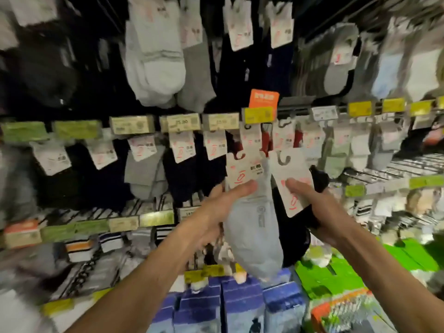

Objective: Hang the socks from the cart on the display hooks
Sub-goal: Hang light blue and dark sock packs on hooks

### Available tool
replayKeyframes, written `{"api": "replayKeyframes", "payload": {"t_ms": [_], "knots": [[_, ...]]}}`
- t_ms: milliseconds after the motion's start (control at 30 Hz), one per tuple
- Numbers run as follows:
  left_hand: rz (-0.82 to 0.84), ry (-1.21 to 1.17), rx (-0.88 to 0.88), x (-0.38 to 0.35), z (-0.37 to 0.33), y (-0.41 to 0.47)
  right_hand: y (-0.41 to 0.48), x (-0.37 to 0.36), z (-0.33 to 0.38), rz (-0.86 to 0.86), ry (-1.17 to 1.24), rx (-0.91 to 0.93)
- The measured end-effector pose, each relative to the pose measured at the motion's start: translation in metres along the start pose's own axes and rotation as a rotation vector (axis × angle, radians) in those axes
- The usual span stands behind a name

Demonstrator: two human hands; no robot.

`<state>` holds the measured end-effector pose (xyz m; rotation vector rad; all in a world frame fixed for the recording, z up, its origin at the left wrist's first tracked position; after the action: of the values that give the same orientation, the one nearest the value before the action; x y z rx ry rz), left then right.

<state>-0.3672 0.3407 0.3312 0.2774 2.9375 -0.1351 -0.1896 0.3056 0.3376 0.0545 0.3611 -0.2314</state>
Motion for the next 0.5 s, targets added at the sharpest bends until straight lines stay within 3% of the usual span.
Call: {"api": "replayKeyframes", "payload": {"t_ms": [200,500], "knots": [[-0.034,0.046,-0.085,0.048,-0.035,-0.023,-0.008,-0.067,0.01,0.195,-0.164,0.033],[-0.106,0.028,-0.159,0.101,-0.056,-0.048,-0.003,-0.101,0.012,0.203,-0.298,0.093]]}}
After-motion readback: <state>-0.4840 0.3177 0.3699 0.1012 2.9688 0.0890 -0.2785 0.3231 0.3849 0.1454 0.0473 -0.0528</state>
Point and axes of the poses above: each hand's wrist, its own y-axis towards the middle knuckle, its own x-axis out of the back of the hand, z = x × y, the point moved 6 cm from there along y, towards the middle knuckle, and after that the axes turned 9 degrees about -z, right-handed, at the moved point
